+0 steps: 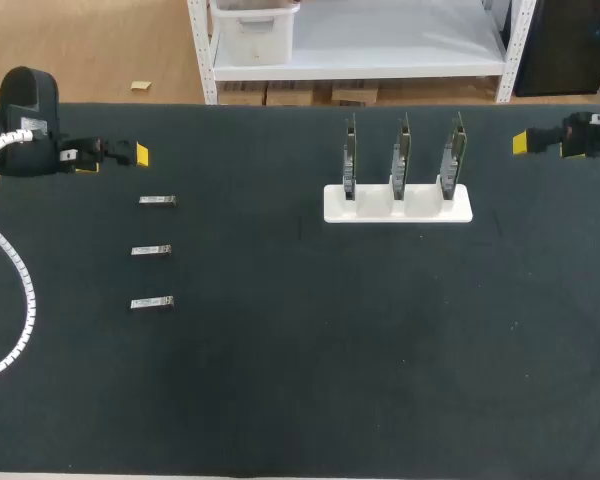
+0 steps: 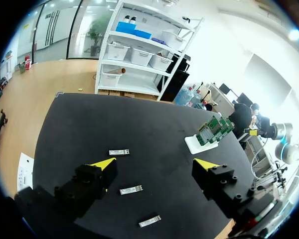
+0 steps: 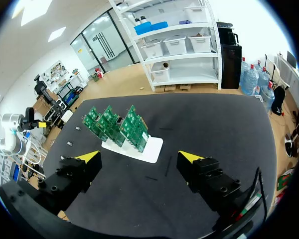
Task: Pick up the optical module with the left hand, and insert it into the network port with the right hand.
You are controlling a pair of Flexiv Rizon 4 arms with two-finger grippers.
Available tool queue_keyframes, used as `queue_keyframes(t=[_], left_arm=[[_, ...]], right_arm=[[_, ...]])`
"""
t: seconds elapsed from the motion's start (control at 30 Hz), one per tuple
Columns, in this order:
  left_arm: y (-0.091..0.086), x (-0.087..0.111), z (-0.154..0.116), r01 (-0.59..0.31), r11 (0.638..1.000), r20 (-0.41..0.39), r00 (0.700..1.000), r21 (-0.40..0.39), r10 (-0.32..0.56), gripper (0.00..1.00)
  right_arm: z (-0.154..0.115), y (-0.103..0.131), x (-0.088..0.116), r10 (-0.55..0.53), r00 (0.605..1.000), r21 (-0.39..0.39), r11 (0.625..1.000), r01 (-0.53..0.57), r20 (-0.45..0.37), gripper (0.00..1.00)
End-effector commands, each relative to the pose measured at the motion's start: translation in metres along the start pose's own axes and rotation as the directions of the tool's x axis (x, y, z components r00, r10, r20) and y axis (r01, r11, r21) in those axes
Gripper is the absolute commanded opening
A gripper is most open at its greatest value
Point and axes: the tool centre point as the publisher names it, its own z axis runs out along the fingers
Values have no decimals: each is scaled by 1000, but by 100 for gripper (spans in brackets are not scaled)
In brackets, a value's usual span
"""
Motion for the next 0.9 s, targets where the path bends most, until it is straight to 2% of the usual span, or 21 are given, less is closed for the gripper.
queue_keyframes(t=[0.03,0.67,0.7,0.77,0.83,0.87,0.9], left_arm=[[-1,-1,0,1,1000,-4,1000,-6,-1,100],[-1,-1,0,1,1000,-4,1000,-6,-1,100],[-1,-1,-1,-11,1000,-12,1000,-16,10,100],[1,-2,2,-35,995,-1,999,-99,35,100],[4,-6,4,-52,994,0,999,-97,52,100],[7,-9,5,-47,987,10,999,-153,49,100],[9,-11,7,-97,987,-33,995,-130,93,100]], right_arm=[[0,1,1,1,1000,3,1000,-1,2,100],[0,1,1,1,1000,3,1000,-1,2,100],[0,1,1,1,1000,3,1000,-1,2,100],[0,1,1,1,1000,3,1000,-1,2,100],[0,1,1,1,1000,3,1000,-1,2,100],[0,1,1,1,1000,3,1000,-1,2,100],[0,1,1,1,1000,3,1000,-1,2,100]])
